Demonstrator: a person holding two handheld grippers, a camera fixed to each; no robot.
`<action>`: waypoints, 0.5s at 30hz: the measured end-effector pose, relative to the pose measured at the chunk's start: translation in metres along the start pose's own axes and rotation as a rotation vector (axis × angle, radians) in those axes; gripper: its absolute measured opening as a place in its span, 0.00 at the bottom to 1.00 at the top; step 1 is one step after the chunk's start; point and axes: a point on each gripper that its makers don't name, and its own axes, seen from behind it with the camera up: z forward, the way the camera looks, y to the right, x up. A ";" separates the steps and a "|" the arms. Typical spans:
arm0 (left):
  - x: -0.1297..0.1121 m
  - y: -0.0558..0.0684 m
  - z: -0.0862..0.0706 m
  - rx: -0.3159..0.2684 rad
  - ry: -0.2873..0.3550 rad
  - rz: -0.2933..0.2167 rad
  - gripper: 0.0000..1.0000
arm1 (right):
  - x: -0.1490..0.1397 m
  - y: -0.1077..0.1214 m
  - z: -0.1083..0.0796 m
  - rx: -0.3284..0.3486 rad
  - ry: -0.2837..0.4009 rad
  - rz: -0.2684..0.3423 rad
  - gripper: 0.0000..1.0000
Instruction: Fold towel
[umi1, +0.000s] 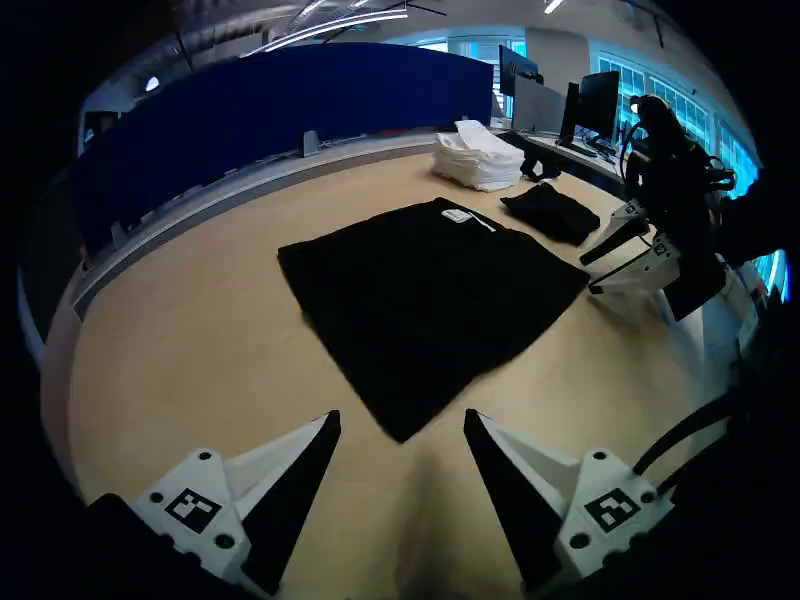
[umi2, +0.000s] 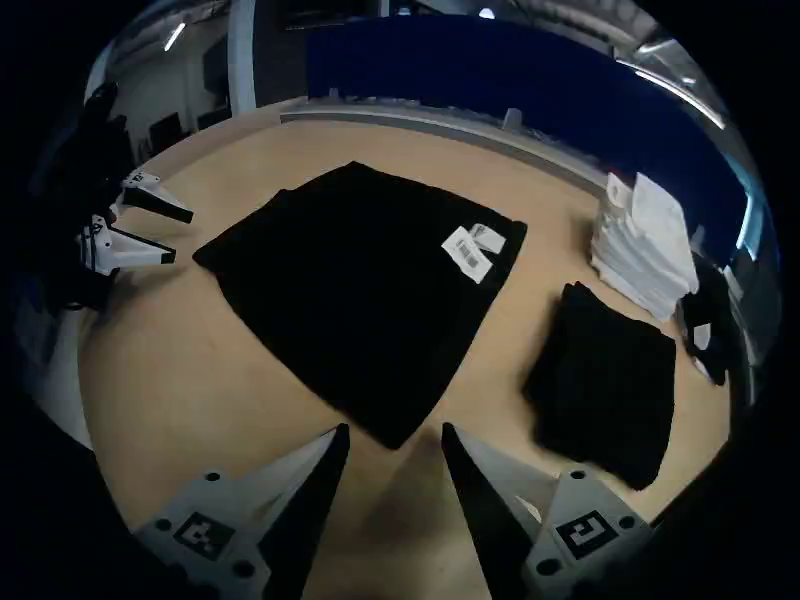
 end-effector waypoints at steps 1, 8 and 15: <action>0.001 0.000 0.000 0.000 0.001 0.000 0.92 | 0.000 0.000 0.000 0.001 -0.002 0.001 0.66; 0.006 0.000 0.001 0.000 0.010 -0.007 0.92 | -0.003 -0.002 0.002 0.009 -0.013 0.006 0.39; 0.009 -0.002 -0.001 0.000 0.013 -0.008 0.92 | -0.003 -0.004 0.002 0.019 -0.014 0.023 0.29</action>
